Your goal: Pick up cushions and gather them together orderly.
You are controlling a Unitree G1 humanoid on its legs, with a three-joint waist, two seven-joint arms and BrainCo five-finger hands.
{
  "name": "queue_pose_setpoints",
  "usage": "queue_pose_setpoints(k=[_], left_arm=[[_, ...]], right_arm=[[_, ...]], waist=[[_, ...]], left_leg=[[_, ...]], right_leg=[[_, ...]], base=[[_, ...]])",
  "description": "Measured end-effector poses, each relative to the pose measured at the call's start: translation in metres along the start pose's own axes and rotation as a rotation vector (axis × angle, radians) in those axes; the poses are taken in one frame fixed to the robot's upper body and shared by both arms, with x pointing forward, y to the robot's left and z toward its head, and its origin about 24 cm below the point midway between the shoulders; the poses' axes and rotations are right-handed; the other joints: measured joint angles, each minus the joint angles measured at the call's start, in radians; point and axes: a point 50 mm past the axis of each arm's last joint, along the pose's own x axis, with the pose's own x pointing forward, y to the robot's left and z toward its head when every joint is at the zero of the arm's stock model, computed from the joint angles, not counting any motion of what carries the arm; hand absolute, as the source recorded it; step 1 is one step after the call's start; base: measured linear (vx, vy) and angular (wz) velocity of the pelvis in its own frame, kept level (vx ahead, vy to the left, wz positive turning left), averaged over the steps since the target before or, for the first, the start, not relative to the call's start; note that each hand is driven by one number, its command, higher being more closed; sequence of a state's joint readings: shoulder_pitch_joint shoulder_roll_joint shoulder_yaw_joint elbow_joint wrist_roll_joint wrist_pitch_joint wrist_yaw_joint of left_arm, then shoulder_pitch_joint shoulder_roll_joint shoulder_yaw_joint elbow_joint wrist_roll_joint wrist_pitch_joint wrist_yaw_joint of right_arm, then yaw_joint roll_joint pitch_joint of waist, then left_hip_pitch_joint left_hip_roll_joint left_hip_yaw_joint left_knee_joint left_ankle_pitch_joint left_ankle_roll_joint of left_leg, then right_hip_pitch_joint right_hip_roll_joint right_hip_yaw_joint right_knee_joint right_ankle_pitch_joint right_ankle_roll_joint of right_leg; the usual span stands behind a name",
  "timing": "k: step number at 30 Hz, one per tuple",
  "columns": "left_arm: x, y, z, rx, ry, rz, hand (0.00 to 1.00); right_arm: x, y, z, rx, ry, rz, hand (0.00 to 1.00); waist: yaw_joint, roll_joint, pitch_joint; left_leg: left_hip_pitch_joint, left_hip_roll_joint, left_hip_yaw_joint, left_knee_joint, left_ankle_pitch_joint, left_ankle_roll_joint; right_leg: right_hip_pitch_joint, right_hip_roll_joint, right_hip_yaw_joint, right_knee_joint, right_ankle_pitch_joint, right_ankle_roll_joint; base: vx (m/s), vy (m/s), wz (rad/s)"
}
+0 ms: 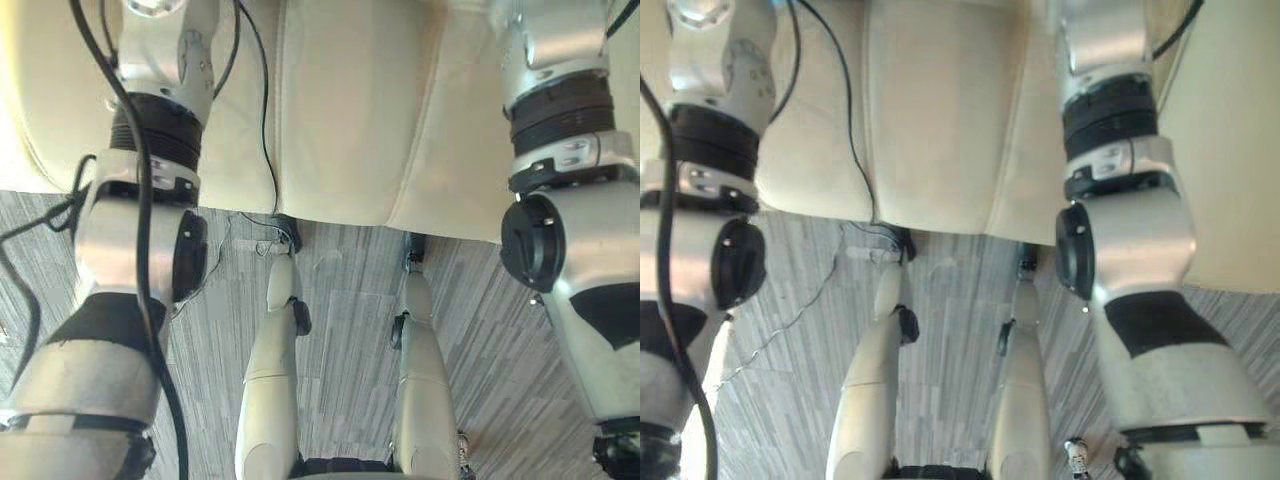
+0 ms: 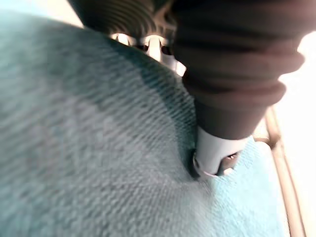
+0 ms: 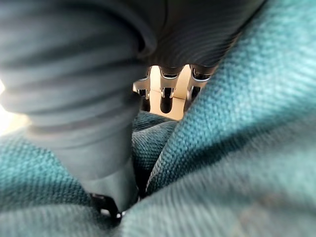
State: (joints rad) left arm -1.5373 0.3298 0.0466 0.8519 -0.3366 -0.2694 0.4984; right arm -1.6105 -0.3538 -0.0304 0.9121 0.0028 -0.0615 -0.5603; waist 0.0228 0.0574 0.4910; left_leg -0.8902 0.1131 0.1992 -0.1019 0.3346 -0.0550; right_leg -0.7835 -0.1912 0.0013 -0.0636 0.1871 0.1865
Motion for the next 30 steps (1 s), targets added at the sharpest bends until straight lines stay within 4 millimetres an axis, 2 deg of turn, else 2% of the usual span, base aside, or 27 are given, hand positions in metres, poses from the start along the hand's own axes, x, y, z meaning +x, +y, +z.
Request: queue_pose_setpoints(k=[4,6,10,14,15,17,18,20,22,23,25,26,28,30], left_arm=[[-0.019,0.013,-0.025,-0.036,0.06,0.023,0.0],[-0.035,0.023,-0.046,-0.033,0.114,0.03,0.0],[-0.05,0.047,-0.058,-0.05,0.132,0.063,0.0],[-0.068,0.082,-0.066,-0.064,0.134,0.116,0.0],[-0.078,0.093,-0.069,-0.047,0.132,0.12,0.0],[-0.096,0.114,-0.076,-0.008,0.144,0.122,0.0],[-0.111,0.126,-0.08,0.016,0.161,0.12,0.0],[-0.139,0.144,-0.094,0.056,0.228,0.108,0.0],[-0.185,0.161,-0.111,0.069,0.35,0.123,0.0],[-0.201,0.166,-0.116,0.081,0.395,0.124,0.0],[-0.259,0.185,-0.133,0.145,0.586,0.109,0.0],[-0.278,0.191,-0.136,0.169,0.65,0.097,0.0],[-0.339,0.213,-0.145,0.252,0.867,0.096,0.0],[-0.385,0.231,-0.147,0.319,1.036,0.116,0.0]], right_arm=[[-0.014,-0.009,-0.022,0.01,0.015,0.011,0.0],[-0.026,-0.018,-0.04,0.036,0.046,0.008,0.0],[-0.045,-0.041,-0.06,0.068,0.048,-0.03,0.0],[-0.07,-0.08,-0.08,0.062,0.033,-0.088,0.0],[-0.081,-0.095,-0.089,0.047,0.036,-0.103,0.0],[-0.103,-0.116,-0.105,0.007,0.066,-0.103,0.0],[-0.121,-0.13,-0.114,-0.011,0.084,-0.103,0.0],[-0.151,-0.148,-0.13,-0.033,0.148,-0.095,0.0],[-0.19,-0.163,-0.15,-0.061,0.265,-0.069,0.0],[-0.205,-0.166,-0.157,-0.059,0.319,-0.059,0.0],[-0.25,-0.174,-0.176,-0.06,0.475,-0.042,0.0],[-0.265,-0.176,-0.182,-0.063,0.529,-0.032,0.0],[-0.319,-0.189,-0.2,-0.1,0.73,-0.005,0.0],[-0.365,-0.202,-0.212,-0.142,0.905,0.019,0.0]], waist=[[0.001,0.0,0.0],[0.001,0.0,0.0],[0.0,-0.001,0.0],[0.001,-0.003,-0.003],[0.002,-0.01,-0.008],[0.004,-0.024,-0.054],[0.004,-0.033,-0.081],[0.004,-0.046,-0.092],[0.0,-0.054,-0.1],[0.0,-0.059,-0.103],[0.006,-0.075,-0.133],[0.012,-0.083,-0.141],[0.017,-0.098,-0.216],[0.018,-0.103,-0.279]], left_leg=[[0.03,0.003,0.008,0.0,0.0,-0.001],[0.068,0.006,0.008,-0.001,-0.001,-0.001],[0.131,0.015,0.002,-0.001,-0.024,-0.03],[0.227,0.013,-0.019,-0.001,-0.042,-0.04],[0.262,0.012,-0.025,-0.001,-0.049,-0.042],[0.279,0.011,-0.034,0.0,-0.057,-0.044],[0.289,0.01,-0.046,0.0,-0.058,-0.044],[0.333,0.006,-0.06,0.0,-0.058,-0.044],[0.389,0.005,-0.075,0.0,-0.058,-0.043],[0.408,0.007,-0.075,0.0,-0.06,-0.041],[0.469,0.012,-0.074,0.021,-0.097,-0.047],[0.492,0.011,-0.071,0.034,-0.114,-0.049],[0.541,0.01,-0.072,0.07,-0.157,-0.058],[0.584,0.013,-0.072,0.087,-0.181,-0.066]], right_leg=[[0.001,0.002,0.007,0.048,-0.018,0.002],[0.003,0.003,0.012,0.121,-0.061,-0.002],[0.035,0.009,0.011,0.201,-0.109,-0.003],[0.118,0.009,-0.001,0.255,-0.162,-0.004],[0.15,0.006,-0.01,0.274,-0.183,-0.006],[0.16,0.003,-0.022,0.308,-0.216,-0.009],[0.168,0.001,-0.032,0.326,-0.238,-0.013],[0.215,-0.001,-0.055,0.345,-0.265,-0.023],[0.287,-0.003,-0.097,0.36,-0.29,-0.03],[0.31,-0.003,-0.107,0.364,-0.297,-0.036],[0.38,-0.006,-0.125,0.379,-0.329,-0.042],[0.406,-0.007,-0.125,0.379,-0.336,-0.041],[0.478,-0.008,-0.133,0.372,-0.361,-0.049],[0.533,-0.007,-0.142,0.365,-0.381,-0.054]], base=[[-0.02,-0.015,-0.05],[-0.01,-0.017,0.0],[-0.02,-0.04,0.08],[0.0,-0.054,0.17],[0.03,-0.071,0.22],[0.06,-0.09,0.23],[0.09,-0.094,0.26],[0.11,-0.086,0.33],[0.13,-0.105,0.42],[0.14,-0.136,0.31],[0.11,-0.108,0.19],[0.11,-0.089,0.07],[0.11,-0.079,0.04],[0.07,-0.048,0.03]])
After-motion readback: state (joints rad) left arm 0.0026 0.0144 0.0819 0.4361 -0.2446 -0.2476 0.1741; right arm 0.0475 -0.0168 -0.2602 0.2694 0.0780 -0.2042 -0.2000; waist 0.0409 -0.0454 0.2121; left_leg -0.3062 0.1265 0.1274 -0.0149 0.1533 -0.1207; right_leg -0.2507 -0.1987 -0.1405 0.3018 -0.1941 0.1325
